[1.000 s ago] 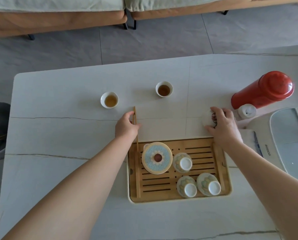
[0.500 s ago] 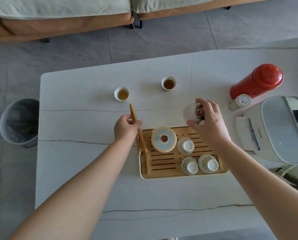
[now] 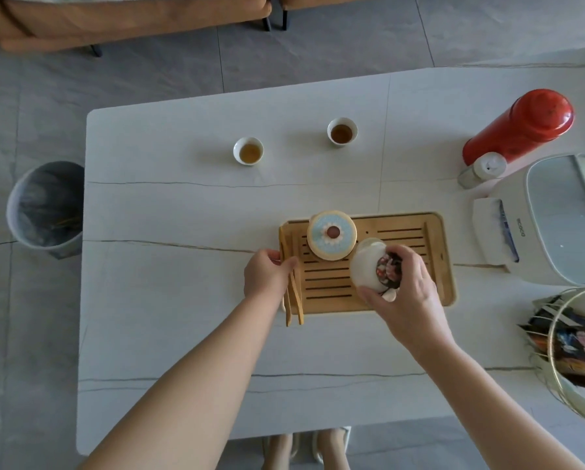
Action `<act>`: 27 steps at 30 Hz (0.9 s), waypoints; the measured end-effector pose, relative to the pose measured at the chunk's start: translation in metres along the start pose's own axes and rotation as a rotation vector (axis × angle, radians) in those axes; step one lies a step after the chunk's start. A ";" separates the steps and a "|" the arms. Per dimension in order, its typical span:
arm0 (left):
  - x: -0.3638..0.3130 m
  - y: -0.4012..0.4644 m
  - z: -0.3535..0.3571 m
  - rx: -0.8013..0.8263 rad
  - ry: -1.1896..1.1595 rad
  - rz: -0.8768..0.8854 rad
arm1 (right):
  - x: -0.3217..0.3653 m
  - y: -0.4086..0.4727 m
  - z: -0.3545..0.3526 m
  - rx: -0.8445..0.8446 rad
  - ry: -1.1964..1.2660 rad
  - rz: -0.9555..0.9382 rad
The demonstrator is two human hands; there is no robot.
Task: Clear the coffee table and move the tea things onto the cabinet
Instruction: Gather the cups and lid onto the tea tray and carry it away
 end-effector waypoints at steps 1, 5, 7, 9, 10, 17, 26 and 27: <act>-0.001 0.002 0.002 -0.004 -0.005 0.012 | 0.001 -0.006 0.005 0.019 0.003 -0.022; -0.012 0.010 0.009 -0.050 0.072 0.087 | 0.003 -0.021 0.028 0.112 -0.036 -0.067; -0.017 0.012 0.012 -0.078 0.136 0.106 | 0.004 -0.024 0.039 0.129 -0.070 -0.073; -0.018 0.014 0.013 -0.105 0.187 0.116 | 0.004 -0.023 0.048 0.124 -0.102 -0.071; -0.017 0.014 0.014 -0.112 0.203 0.121 | 0.004 -0.022 0.052 0.120 -0.114 -0.065; -0.013 0.014 0.014 -0.085 0.221 0.161 | 0.001 -0.014 0.070 0.145 -0.187 -0.062; 0.016 0.011 0.004 0.045 0.172 0.163 | 0.002 -0.010 0.075 0.153 -0.259 -0.084; 0.018 0.011 0.004 0.052 0.165 0.158 | 0.001 -0.009 0.075 0.152 -0.261 -0.086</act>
Point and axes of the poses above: each hand's wrist, its own y-axis towards the middle knuckle, its own z-axis out of the palm, x = y × z, the point moved 1 cm from there along y, towards the middle knuckle, and after that the axes turned 14 degrees about -z, right-handed, at the moved point
